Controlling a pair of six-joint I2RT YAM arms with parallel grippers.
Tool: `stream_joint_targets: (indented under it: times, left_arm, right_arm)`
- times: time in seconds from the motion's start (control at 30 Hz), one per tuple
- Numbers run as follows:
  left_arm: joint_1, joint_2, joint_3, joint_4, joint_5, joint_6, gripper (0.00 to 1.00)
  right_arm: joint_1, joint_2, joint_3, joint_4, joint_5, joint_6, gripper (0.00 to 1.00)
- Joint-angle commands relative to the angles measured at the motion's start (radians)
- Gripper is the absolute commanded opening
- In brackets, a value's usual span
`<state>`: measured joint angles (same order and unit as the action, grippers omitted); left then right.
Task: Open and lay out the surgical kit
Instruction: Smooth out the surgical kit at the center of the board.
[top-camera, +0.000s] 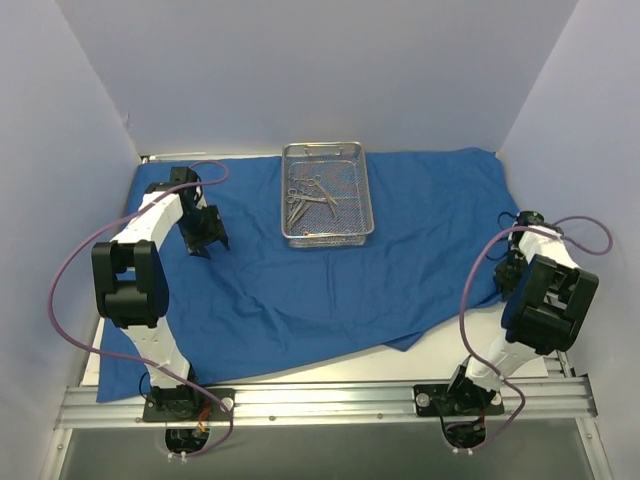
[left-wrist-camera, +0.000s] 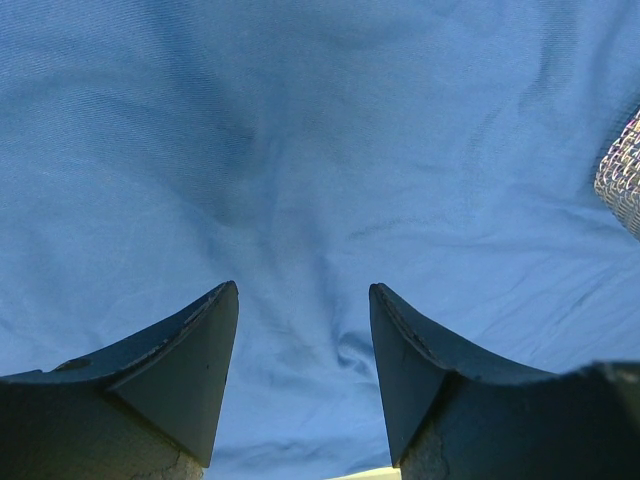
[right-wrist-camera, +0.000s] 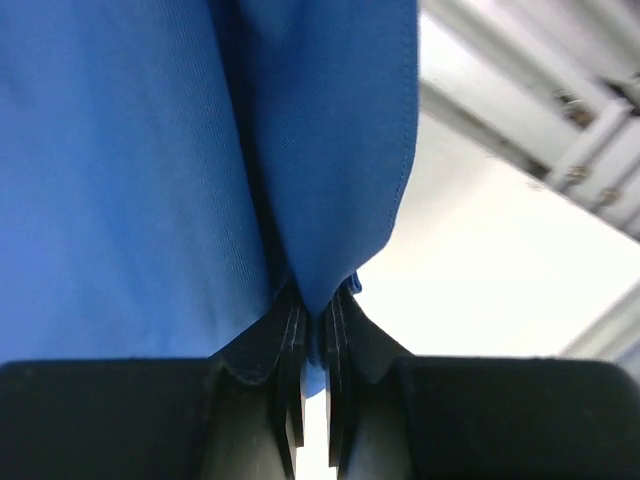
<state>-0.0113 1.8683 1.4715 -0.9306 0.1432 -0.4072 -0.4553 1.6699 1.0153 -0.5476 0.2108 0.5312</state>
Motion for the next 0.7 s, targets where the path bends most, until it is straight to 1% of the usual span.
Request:
stream_joint_targets:
  times: [0.0,0.03,0.07,0.13,0.17,0.23,0.27,0.3,0.33,0.37,0.4,0.43,0.5,0.53,0.57,0.6,0.63,0.67]
  left_arm:
    - [0.005,0.005,0.020,0.026,0.009,0.002,0.64]
    - [0.007,0.006,0.018,0.027,0.007,0.002,0.64]
    - [0.005,0.006,0.018,0.029,0.006,0.004,0.64]
    - [0.011,0.009,0.018,0.027,0.006,0.005,0.64]
    - [0.037,0.009,0.018,0.029,0.006,0.005,0.64]
    - [0.039,0.011,0.018,0.027,0.006,0.005,0.64]
    - [0.040,0.011,0.021,0.024,0.003,0.007,0.64]
    - [0.039,0.011,0.023,0.019,-0.001,0.007,0.64]
    - [0.040,0.008,0.027,0.018,-0.001,0.008,0.64]
    - [0.042,0.006,0.030,0.013,-0.005,0.013,0.64]
    - [0.043,0.005,0.030,0.007,-0.014,0.015,0.64]
    - [0.043,0.000,0.029,0.004,-0.017,0.018,0.64]
    - [0.048,-0.008,0.024,-0.004,-0.027,0.021,0.64]
    - [0.051,-0.015,0.024,-0.007,-0.027,0.021,0.64]
    - [0.053,-0.018,0.023,-0.010,-0.031,0.022,0.64]
    - [0.053,-0.021,0.023,-0.013,-0.037,0.024,0.64]
    - [0.056,-0.024,0.024,-0.017,-0.040,0.025,0.64]
    - [0.056,-0.026,0.029,-0.023,-0.042,0.027,0.64]
  right_arm:
    - [0.015,-0.099,0.166,-0.187,0.090,0.010,0.00]
    - [0.039,-0.101,0.202,-0.210,0.101,0.007,0.00]
    - [0.056,-0.095,0.274,-0.257,0.117,0.010,0.00]
    - [0.093,-0.072,0.339,-0.284,0.140,0.006,0.00]
    - [0.128,-0.029,0.371,-0.302,0.141,0.007,0.00]
    - [0.164,0.031,0.457,-0.313,0.131,0.012,0.00]
    - [0.203,0.098,0.485,-0.316,0.130,0.019,0.00]
    - [0.225,0.132,0.541,-0.316,0.128,0.021,0.00]
    - [0.248,0.210,0.572,-0.311,0.118,0.021,0.00]
    - [0.295,0.250,0.607,-0.310,0.113,0.029,0.00]
    - [0.319,0.287,0.676,-0.304,0.102,0.032,0.00]
    - [0.342,0.362,0.710,-0.289,0.060,0.032,0.01]
    - [0.407,0.437,0.790,-0.284,0.021,0.038,0.02]
    - [0.429,0.509,0.880,-0.291,0.003,0.041,0.02]
    - [0.447,0.545,0.926,-0.299,-0.017,0.041,0.02]
    - [0.493,0.572,0.975,-0.310,-0.021,0.041,0.02]
    - [0.509,0.621,1.062,-0.330,-0.025,0.039,0.03]
    - [0.520,0.637,1.094,-0.331,-0.031,0.033,0.03]
